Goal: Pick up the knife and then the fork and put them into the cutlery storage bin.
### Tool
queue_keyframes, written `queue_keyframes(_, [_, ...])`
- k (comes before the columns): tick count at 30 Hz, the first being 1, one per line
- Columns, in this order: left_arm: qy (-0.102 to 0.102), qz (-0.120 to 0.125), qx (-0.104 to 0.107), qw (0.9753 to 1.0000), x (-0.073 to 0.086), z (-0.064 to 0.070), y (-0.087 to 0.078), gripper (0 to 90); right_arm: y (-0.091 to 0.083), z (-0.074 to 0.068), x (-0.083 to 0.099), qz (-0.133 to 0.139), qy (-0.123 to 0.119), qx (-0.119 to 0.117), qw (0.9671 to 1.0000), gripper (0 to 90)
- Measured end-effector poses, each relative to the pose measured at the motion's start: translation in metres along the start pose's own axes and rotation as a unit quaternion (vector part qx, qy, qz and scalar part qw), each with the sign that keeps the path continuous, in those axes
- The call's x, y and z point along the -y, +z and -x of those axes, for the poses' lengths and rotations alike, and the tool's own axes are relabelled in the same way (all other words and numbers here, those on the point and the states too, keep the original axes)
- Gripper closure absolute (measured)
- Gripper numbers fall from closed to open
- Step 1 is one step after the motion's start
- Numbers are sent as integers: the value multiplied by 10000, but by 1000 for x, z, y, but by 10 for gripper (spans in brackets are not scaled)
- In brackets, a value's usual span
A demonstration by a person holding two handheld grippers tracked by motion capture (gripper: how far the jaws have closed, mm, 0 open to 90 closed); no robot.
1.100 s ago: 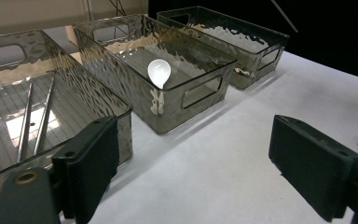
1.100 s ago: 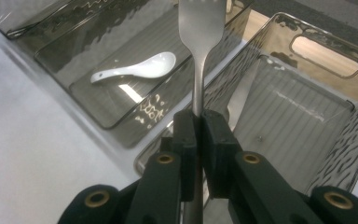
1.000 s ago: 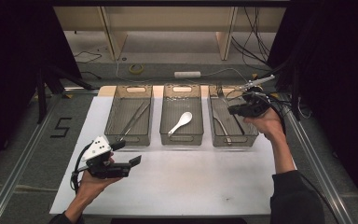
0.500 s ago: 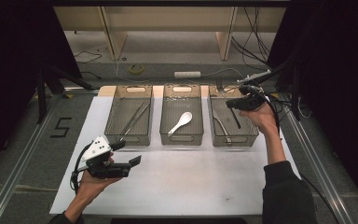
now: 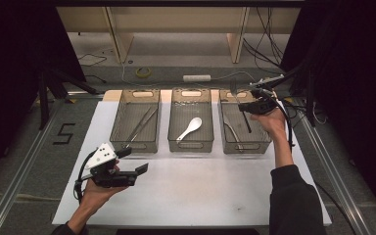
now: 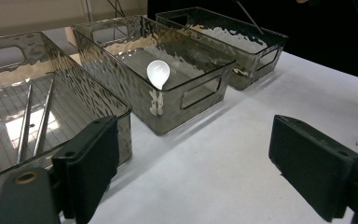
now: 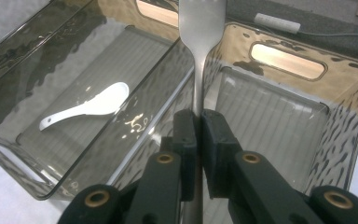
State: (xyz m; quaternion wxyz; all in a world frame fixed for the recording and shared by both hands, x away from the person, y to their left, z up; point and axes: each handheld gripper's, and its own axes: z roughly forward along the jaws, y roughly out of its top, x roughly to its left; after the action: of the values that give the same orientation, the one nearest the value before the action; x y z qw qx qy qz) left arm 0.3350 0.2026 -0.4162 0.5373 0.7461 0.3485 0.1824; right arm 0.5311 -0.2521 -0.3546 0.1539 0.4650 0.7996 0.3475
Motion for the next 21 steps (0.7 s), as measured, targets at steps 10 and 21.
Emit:
queue_keyframes(10, [2,9,3,10000,0,0,0,157,10,3,7,-28,136,52,9999,852])
queue_keyframes(21, [10,6,3,10000,0,1,0,157,16,4,12,-102,139,80,9998,853])
